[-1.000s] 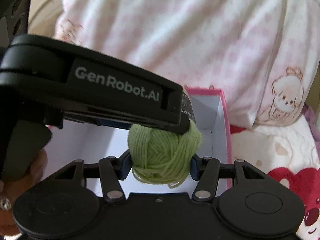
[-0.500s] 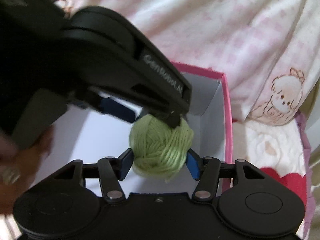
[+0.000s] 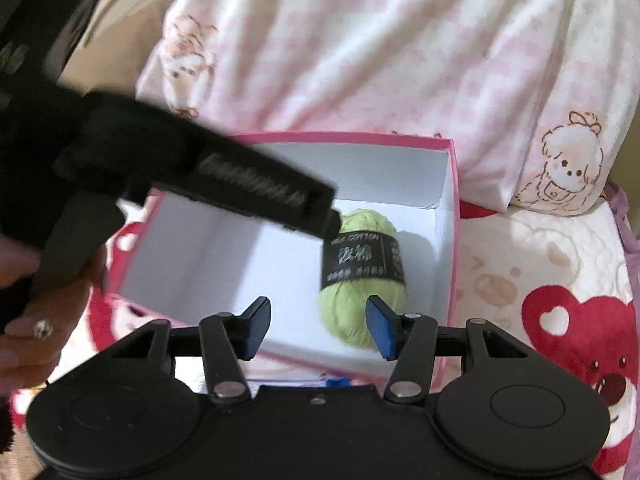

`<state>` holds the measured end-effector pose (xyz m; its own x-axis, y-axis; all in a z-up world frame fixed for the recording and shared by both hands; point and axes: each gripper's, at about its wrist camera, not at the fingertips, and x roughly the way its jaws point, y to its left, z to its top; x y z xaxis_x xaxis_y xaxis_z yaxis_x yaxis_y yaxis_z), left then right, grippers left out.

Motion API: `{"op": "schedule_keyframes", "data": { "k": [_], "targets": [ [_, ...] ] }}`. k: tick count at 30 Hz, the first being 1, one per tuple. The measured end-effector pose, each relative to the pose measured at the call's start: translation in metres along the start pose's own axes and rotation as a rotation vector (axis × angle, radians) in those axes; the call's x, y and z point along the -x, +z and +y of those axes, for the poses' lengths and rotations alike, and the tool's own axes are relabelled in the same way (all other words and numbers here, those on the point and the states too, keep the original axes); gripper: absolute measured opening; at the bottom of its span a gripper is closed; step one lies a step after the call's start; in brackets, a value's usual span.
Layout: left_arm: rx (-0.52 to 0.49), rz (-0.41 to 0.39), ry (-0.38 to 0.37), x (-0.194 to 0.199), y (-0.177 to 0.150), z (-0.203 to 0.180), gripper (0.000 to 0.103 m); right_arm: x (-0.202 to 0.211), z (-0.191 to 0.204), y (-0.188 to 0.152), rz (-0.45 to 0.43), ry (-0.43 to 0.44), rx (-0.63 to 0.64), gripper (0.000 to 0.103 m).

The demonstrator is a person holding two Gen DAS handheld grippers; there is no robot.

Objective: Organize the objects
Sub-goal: 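Carry the yarn ball into the pink box and open both grippers, then move both grippers down toward the purple plush toy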

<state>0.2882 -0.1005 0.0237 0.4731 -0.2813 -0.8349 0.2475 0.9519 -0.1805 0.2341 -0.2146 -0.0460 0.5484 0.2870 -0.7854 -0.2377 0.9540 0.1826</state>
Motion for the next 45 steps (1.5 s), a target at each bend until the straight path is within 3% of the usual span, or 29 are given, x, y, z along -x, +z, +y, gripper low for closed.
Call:
{"op": "schedule_keyframes", "data": {
  "k": [6, 13, 23, 30, 37, 45],
  "targets": [
    [-0.046, -0.012, 0.053, 0.066, -0.022, -0.01, 0.085, 0.047, 0.025, -0.003, -0.013, 0.011, 0.031, 0.063],
    [-0.119, -0.022, 0.067, 0.135, -0.055, -0.02, 0.091, 0.116, 0.052, -0.027, -0.007, 0.047, 0.062, 0.067],
    [-0.271, 0.008, 0.085, 0.183, -0.123, -0.034, 0.096, 0.174, 0.068, -0.077, 0.009, 0.119, 0.061, 0.087],
    [-0.302, 0.05, 0.07, 0.169, -0.166, -0.037, 0.098, 0.168, 0.07, -0.126, 0.048, 0.142, 0.047, 0.088],
    [-0.206, 0.106, 0.031, 0.124, -0.195, -0.024, 0.098, 0.132, 0.064, -0.166, 0.083, 0.124, 0.048, 0.088],
    [-0.155, 0.092, 0.005, 0.073, -0.224, -0.02, 0.097, 0.08, 0.074, -0.199, 0.091, 0.064, 0.192, 0.088]
  ]
}}
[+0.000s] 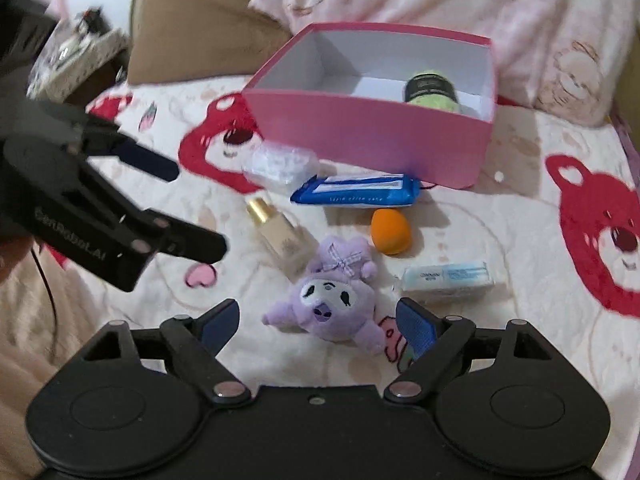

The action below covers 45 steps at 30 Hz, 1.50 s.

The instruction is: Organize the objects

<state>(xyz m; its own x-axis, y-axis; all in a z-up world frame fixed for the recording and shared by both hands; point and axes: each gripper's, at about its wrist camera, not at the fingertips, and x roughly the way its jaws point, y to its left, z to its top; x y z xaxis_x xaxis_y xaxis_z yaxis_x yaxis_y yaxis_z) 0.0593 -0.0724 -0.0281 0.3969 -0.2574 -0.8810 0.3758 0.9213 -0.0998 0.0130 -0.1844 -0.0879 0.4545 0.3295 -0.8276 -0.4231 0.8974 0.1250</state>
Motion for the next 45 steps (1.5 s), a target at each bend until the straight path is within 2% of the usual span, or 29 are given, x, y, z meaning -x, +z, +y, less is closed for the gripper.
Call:
{"op": "schedule_keyframes", "data": {
  "k": [3, 7, 10, 13, 17, 19, 20, 22, 25, 27, 37, 45],
  "targets": [
    [0.05, -0.002, -0.05, -0.021, -0.005, 0.0, 0.096, -0.021, 0.001, -0.006, 0.002, -0.006, 0.028, 0.088],
    [0.128, -0.004, -0.099, -0.047, -0.011, 0.004, 0.094, -0.046, 0.002, -0.014, -0.005, 0.029, 0.037, 0.088],
    [0.164, 0.016, -0.135, -0.064, -0.016, 0.006, 0.089, -0.069, 0.003, -0.02, 0.023, -0.006, 0.046, 0.088],
    [0.196, 0.034, -0.177, -0.079, -0.021, 0.008, 0.077, -0.081, 0.005, -0.025, 0.018, -0.033, 0.057, 0.09],
    [0.245, 0.039, -0.188, -0.1, -0.028, 0.009, 0.076, -0.088, -0.002, -0.029, 0.011, -0.05, 0.033, 0.089],
    [0.274, 0.039, -0.211, -0.107, -0.031, 0.01, 0.066, -0.093, -0.009, -0.031, 0.028, -0.045, -0.008, 0.087],
    [0.286, 0.032, -0.219, -0.109, -0.032, 0.01, 0.064, -0.094, -0.012, -0.032, 0.026, -0.038, -0.031, 0.087],
    [0.306, 0.017, -0.24, -0.109, -0.035, 0.011, 0.049, -0.093, -0.014, -0.034, 0.007, -0.034, -0.055, 0.083],
    [0.308, 0.007, -0.264, -0.105, -0.036, 0.01, 0.035, -0.086, -0.013, -0.035, -0.028, -0.035, -0.066, 0.067],
    [0.312, -0.001, -0.286, -0.101, -0.037, 0.01, 0.035, -0.08, -0.012, -0.037, -0.047, -0.027, -0.08, 0.064],
    [0.232, -0.018, -0.31, -0.049, -0.032, 0.006, 0.035, -0.038, 0.015, -0.025, -0.092, -0.064, -0.039, 0.062],
    [0.141, -0.102, -0.244, 0.022, -0.001, 0.008, 0.035, 0.009, 0.04, 0.017, -0.192, -0.126, 0.08, 0.062]
  ]
}}
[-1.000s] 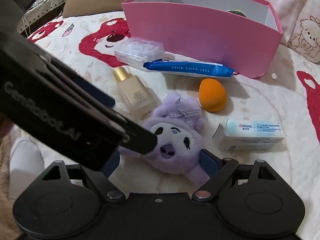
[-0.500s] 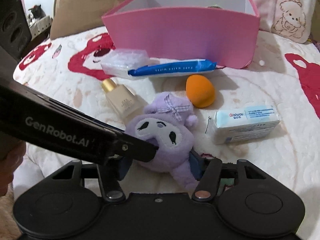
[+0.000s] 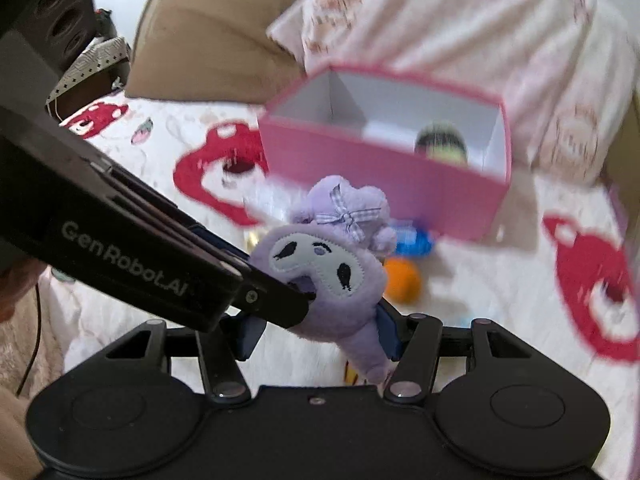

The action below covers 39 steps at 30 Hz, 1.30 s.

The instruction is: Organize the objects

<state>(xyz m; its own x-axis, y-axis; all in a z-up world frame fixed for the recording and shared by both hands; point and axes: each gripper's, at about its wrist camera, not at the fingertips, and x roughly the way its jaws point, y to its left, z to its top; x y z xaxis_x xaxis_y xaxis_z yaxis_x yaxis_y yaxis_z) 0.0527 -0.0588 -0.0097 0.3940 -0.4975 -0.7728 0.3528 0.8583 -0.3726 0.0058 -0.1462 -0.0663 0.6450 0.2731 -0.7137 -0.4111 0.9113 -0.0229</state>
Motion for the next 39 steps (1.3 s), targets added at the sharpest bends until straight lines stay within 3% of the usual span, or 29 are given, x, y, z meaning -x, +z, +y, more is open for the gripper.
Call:
{"op": "schedule_keyframes", "data": {
  "k": [9, 17, 21, 26, 32, 39],
  "targets": [
    [-0.044, -0.116, 0.071, 0.038, 0.068, 0.004, 0.035, 0.004, -0.007, 0.071, -0.149, -0.043, 0.079, 0.062],
    [-0.022, -0.149, 0.151, 0.014, 0.142, 0.027, 0.036, -0.045, -0.04, 0.134, -0.178, -0.047, 0.068, 0.062],
    [0.021, -0.104, 0.168, -0.017, 0.174, 0.053, 0.036, -0.084, -0.065, 0.154, -0.13, -0.001, 0.0, 0.062],
    [0.104, -0.036, 0.176, -0.063, 0.189, 0.085, 0.036, -0.139, -0.093, 0.161, -0.039, 0.071, -0.116, 0.062],
    [0.192, 0.028, 0.171, -0.106, 0.185, 0.109, 0.036, -0.184, -0.11, 0.148, 0.074, 0.124, -0.239, 0.062],
    [0.246, 0.072, 0.156, -0.141, 0.183, 0.12, 0.036, -0.212, -0.121, 0.14, 0.185, 0.116, -0.254, 0.061]
  ]
}}
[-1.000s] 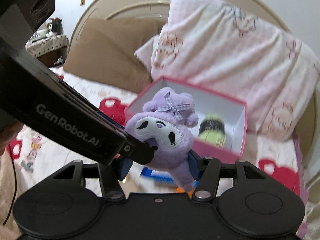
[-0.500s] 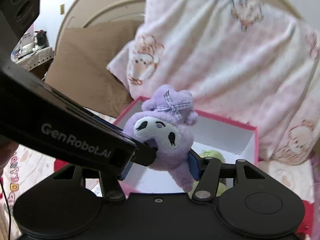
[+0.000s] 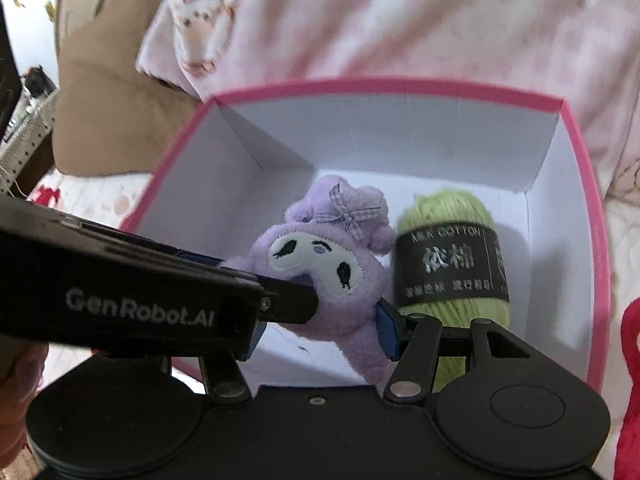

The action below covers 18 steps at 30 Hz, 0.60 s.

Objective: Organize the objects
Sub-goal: 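Lower the plush toy into the pink box beside the yarn and release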

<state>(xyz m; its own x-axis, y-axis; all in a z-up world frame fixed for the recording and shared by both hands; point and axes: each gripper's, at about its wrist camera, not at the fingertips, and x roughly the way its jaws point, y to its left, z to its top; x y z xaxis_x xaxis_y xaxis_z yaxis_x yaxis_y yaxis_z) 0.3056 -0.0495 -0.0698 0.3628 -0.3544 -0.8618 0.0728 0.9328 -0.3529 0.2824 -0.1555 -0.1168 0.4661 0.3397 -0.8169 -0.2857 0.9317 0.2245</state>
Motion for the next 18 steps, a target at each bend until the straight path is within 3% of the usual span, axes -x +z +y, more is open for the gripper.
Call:
{"op": "schedule_keyframes", "data": {
  "k": [7, 10, 14, 18],
  "targets": [
    [0.016, -0.023, -0.007, -0.021, 0.008, -0.009, 0.035, -0.011, -0.018, 0.011, 0.032, -0.102, 0.087, 0.06],
    [0.006, -0.026, 0.025, -0.027, 0.012, -0.013, 0.036, -0.015, -0.024, 0.016, 0.034, -0.076, 0.056, 0.06],
    [0.04, -0.029, 0.048, -0.032, 0.01, -0.009, 0.037, -0.019, -0.02, 0.015, 0.032, -0.104, 0.078, 0.059],
    [0.024, -0.041, 0.095, -0.026, -0.001, -0.007, 0.041, -0.003, -0.017, 0.01, 0.032, -0.067, 0.057, 0.063]
  ]
}}
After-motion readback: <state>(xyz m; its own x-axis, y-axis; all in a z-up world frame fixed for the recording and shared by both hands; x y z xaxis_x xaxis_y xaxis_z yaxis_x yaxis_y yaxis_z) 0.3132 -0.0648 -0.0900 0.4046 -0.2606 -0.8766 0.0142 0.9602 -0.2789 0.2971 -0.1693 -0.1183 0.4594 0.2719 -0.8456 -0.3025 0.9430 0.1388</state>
